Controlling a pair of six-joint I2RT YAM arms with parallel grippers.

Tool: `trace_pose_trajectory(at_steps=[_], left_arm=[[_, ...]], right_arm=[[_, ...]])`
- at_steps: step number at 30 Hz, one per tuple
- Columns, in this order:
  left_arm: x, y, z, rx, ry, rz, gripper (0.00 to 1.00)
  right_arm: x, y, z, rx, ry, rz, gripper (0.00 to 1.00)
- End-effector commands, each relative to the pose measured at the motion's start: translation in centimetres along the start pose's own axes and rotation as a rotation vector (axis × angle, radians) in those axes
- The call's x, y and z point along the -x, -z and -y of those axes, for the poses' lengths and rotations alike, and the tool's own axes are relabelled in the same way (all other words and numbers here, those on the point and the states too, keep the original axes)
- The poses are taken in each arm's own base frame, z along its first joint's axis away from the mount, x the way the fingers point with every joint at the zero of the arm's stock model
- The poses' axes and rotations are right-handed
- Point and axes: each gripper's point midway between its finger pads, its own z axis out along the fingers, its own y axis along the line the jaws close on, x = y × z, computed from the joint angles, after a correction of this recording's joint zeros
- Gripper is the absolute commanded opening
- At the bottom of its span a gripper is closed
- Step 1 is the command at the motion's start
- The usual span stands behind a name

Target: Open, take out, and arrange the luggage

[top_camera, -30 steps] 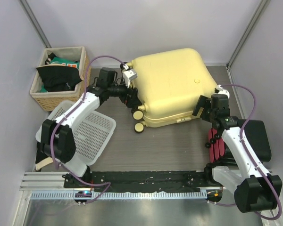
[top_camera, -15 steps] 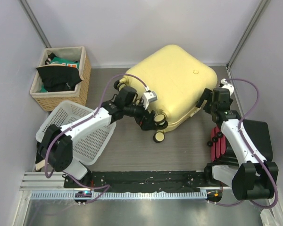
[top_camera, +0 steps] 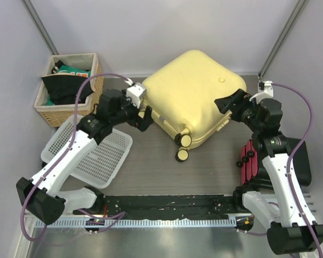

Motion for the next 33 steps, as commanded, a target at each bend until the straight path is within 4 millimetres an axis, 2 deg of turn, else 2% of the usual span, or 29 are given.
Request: trace_pose_trajectory(at_steps=[1, 2, 3, 4, 5, 6, 7, 9, 10, 11, 12, 14, 17, 18, 19, 21, 22, 23, 24, 25, 31, 32, 33], left_arm=[[1.7, 1.4, -6.7, 0.216, 0.002, -0.001, 1.00], [1.6, 1.3, -8.1, 0.244, 0.006, -0.015, 1.00], [1.4, 1.3, -9.1, 0.276, -0.014, -0.048, 1.00], [0.2, -0.2, -10.2, 0.293, -0.013, -0.116, 1.00], [1.9, -0.1, -10.9, 0.315, -0.029, -0.104, 1.00], [1.3, -0.6, -11.5, 0.325, -0.040, -0.146, 1.00], [0.8, -1.7, -12.3, 0.330, -0.034, -0.174, 1.00], [1.9, -2.4, -13.4, 0.347, -0.042, -0.157, 1.00], [2.1, -2.6, -13.9, 0.356, -0.040, -0.153, 1.00], [1.4, -3.4, -14.7, 0.363, -0.031, -0.181, 1.00], [1.9, -3.4, -15.1, 0.367, -0.031, -0.186, 1.00], [1.0, -4.4, -16.1, 0.370, -0.033, -0.232, 1.00], [1.1, -5.1, -17.2, 0.370, -0.026, -0.227, 1.00], [0.7, -5.9, -17.3, 0.350, -0.023, -0.238, 1.00], [1.3, -6.1, -17.5, 0.345, -0.025, -0.228, 1.00], [0.5, -7.4, -17.3, 0.306, -0.014, -0.258, 1.00], [1.2, -7.6, -17.4, 0.298, -0.016, -0.247, 1.00], [0.9, -8.0, -17.1, 0.270, -0.009, -0.255, 1.00], [0.2, -8.5, -17.0, 0.250, 0.001, -0.279, 0.95], [-0.1, -8.8, -16.8, 0.236, 0.005, -0.286, 0.86], [-2.0, -10.3, -15.9, 0.176, 0.061, -0.317, 0.72], [-2.3, -10.5, -15.6, 0.160, 0.072, -0.325, 0.68], [-2.6, -10.6, -15.2, 0.140, 0.095, -0.326, 0.61]], right_arm=[[-2.9, 2.4, -6.3, 0.260, -0.117, -0.127, 0.88], [-4.0, 2.4, -6.3, 0.251, -0.133, -0.154, 0.87], [-5.5, 2.9, -7.5, 0.282, -0.132, -0.195, 0.87], [-6.1, 3.0, -7.8, 0.279, -0.142, -0.198, 0.87], [-7.7, 3.0, -7.8, 0.274, -0.169, -0.236, 0.87], [-9.6, 3.6, -9.3, 0.314, -0.165, -0.290, 0.87], [-11.2, 3.6, -9.4, 0.309, -0.171, -0.331, 0.87], [-13.2, 3.8, -10.0, 0.291, -0.187, -0.364, 0.87], [-14.6, 4.4, -11.2, 0.321, -0.180, -0.398, 0.87], [-15.6, 4.3, -10.8, 0.301, -0.189, -0.403, 0.88], [-16.1, 4.5, -11.1, 0.301, -0.216, -0.412, 0.88], [-17.2, 5.0, -11.4, 0.314, -0.241, -0.422, 0.90], [-18.1, 4.7, -10.5, 0.275, -0.275, -0.409, 0.92], [-18.1, 4.6, -10.1, 0.257, -0.283, -0.394, 0.93], [-18.0, 4.2, -9.7, 0.237, -0.293, -0.369, 0.94], [-19.0, 3.6, -8.5, 0.196, -0.299, -0.360, 0.96], [-19.2, 3.1, -8.2, 0.186, -0.319, -0.346, 0.96], [-19.2, 3.0, -8.3, 0.190, -0.328, -0.341, 0.97], [-19.1, 2.8, -8.6, 0.198, -0.338, -0.337, 0.98], [-18.7, 2.6, -9.0, 0.212, -0.355, -0.314, 0.98], [-17.8, 1.9, -9.2, 0.214, -0.383, -0.215, 0.98], [-17.7, 1.7, -9.3, 0.221, -0.402, -0.203, 0.98], [-17.1, 1.7, -10.0, 0.262, -0.424, -0.176, 0.98]])
